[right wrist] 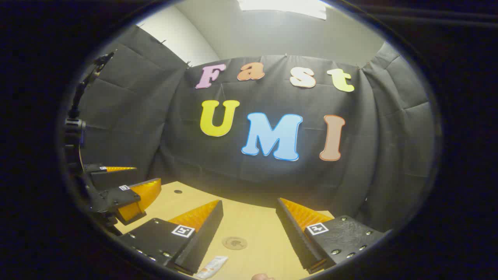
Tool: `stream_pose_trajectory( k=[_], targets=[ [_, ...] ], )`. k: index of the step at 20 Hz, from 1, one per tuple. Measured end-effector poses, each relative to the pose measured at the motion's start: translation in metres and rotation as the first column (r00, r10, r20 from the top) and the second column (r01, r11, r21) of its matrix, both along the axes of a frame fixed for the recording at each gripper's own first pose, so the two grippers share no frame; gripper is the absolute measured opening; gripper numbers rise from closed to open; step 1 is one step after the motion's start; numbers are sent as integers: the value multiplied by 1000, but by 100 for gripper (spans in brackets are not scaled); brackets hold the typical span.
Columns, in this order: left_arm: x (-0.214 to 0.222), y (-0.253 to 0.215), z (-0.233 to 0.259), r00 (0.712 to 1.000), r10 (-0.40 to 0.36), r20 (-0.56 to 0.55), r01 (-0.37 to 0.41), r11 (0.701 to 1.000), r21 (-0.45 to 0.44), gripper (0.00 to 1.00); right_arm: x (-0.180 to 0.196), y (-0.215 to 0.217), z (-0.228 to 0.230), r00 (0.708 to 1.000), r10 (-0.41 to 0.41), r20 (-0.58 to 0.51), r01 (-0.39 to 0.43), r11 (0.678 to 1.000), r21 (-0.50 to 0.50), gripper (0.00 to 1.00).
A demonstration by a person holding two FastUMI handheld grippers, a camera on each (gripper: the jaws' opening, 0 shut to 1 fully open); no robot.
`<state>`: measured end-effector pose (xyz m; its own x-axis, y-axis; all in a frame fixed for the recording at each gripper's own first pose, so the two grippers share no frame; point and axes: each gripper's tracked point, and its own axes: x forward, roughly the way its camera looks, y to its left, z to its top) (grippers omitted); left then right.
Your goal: Put the toothbrush and toothpaste on the desktop into the cup, then pick up the cup and place it on the coaster on the desktop.
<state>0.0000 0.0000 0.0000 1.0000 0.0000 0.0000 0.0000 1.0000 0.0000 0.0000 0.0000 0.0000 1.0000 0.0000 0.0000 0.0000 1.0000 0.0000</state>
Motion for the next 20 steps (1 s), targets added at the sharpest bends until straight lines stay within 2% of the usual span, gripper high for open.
stream_pose_trajectory(
  k=[1,2,3,4,7,8,9,12,13,14,15,17,18,20],
  targets=[
    [3,-2,2,1000,2,15,-2,1000,3,96,2,1,-1,1000,15,5,-15,1000,4,89],
    [8,-4,4,1000,-2,17,2,1000,1,88,4,-1,-2,1000,15,1,-15,1000,2,89],
    [13,-8,2,1000,-12,2,12,1000,-4,92,6,-5,-9,1000,11,-21,-11,1000,-3,88],
    [20,-15,-2,999,-32,-6,31,999,-15,88,9,-7,-12,1000,5,-29,-5,1000,-2,89],
    [37,-19,-7,998,-62,-32,61,998,-16,88,13,-13,-19,997,-34,-63,35,999,15,89],
    [41,-18,-8,997,-72,-35,72,997,-10,96,17,-10,-23,997,-28,-76,30,999,32,89],
    [44,-16,-9,997,-72,-36,72,997,-6,88,20,-8,-24,996,-28,-80,31,999,40,89],
    [47,-10,-18,994,-89,-67,87,996,-19,88,24,-7,-31,992,-53,-114,59,997,45,89],
    [47,-6,-17,994,-91,-67,90,996,-19,96,27,-4,-30,992,-54,-114,60,997,50,89],
    [48,-3,-17,993,-95,-68,94,995,-22,96,29,-1,-31,992,-52,-117,59,997,52,87],
    [50,-2,-22,991,-105,-79,103,994,-26,88,31,2,-34,991,-52,-127,59,997,54,89],
    [53,-2,-39,982,-142,-122,138,990,-41,88,33,9,-43,984,-49,-171,61,996,62,89],
    [53,-1,-49,976,-154,-151,148,988,-54,96,35,14,-51,979,-41,-201,55,996,67,89],
    [54,4,-79,956,-170,-240,150,984,-97,88,35,25,-73,954,-15,-300,41,996,79,89]
  ],
)
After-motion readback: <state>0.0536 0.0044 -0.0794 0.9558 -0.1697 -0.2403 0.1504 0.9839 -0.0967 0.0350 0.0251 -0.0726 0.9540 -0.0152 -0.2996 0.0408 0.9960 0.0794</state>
